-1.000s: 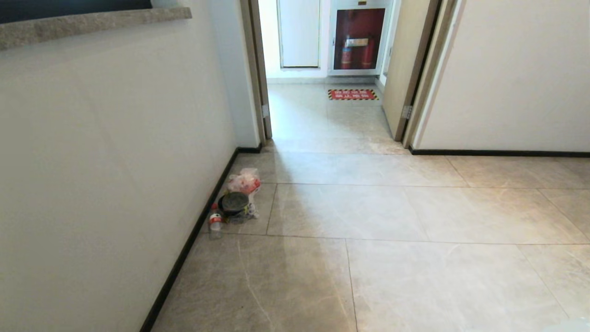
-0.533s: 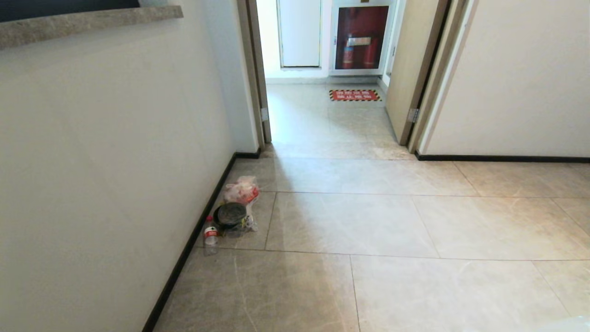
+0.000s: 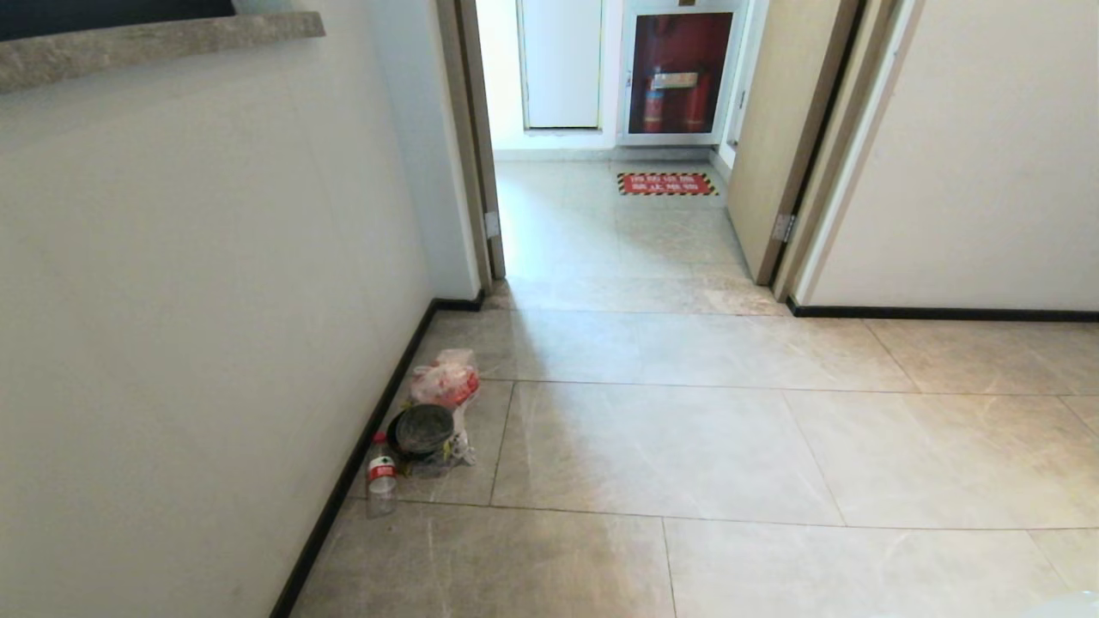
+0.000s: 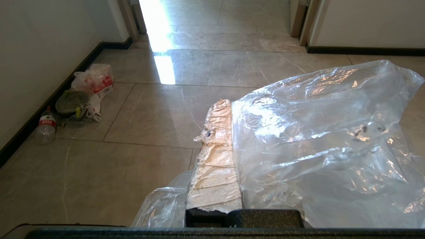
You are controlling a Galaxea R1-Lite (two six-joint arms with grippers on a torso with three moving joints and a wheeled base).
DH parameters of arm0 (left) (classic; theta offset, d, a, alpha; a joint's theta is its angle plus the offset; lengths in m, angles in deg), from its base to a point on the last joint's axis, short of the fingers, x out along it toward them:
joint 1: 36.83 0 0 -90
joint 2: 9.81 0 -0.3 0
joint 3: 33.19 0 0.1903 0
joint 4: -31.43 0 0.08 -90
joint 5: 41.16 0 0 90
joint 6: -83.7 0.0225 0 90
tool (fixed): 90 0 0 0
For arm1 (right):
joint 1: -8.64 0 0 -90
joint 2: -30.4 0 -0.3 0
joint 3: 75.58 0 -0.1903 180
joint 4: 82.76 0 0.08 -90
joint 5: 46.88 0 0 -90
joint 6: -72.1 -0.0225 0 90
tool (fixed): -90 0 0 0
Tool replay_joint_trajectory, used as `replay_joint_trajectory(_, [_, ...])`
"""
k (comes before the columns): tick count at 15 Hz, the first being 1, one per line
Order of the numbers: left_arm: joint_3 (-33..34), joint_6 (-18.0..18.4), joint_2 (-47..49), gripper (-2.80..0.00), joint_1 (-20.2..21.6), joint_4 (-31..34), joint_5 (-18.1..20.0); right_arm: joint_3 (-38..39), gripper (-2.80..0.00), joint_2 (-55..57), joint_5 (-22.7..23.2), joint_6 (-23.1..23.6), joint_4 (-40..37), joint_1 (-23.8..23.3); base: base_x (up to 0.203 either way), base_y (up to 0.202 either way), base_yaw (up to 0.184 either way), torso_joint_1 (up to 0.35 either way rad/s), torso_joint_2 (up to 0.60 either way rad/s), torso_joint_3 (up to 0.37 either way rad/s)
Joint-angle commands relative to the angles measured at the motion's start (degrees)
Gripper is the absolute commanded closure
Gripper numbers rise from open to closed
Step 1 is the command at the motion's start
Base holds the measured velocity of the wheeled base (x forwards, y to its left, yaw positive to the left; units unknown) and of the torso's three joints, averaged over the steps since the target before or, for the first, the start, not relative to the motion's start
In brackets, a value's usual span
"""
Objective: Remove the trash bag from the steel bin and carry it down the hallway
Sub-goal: Put the trash bag at the door
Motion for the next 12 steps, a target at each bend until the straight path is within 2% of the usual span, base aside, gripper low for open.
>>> replay_joint_trajectory(1, [0.09, -0.03, 0.02, 0.0, 0.02, 0.01, -0.02, 0.09, 0.0, 0.06, 0.02, 0.02, 0.05, 0.02, 0.194, 0.0, 0.0, 0.002, 0.0, 0.002])
replay_joint_trajectory(5, [0.09, 0.06, 0.02, 0.0, 0.02, 0.01, -0.02, 0.09, 0.0, 0.06, 0.02, 0.02, 0.05, 0.02, 0.153, 0.0, 0.001, 0.002, 0.0, 0.002])
replay_joint_trajectory(12, [0.09, 0.06, 0.02, 0.0, 0.02, 0.01, -0.02, 0.09, 0.0, 0.06, 0.11, 0.64, 0.13, 0.02, 0.0, 0.0, 0.0, 0.0, 0.0, 0.0])
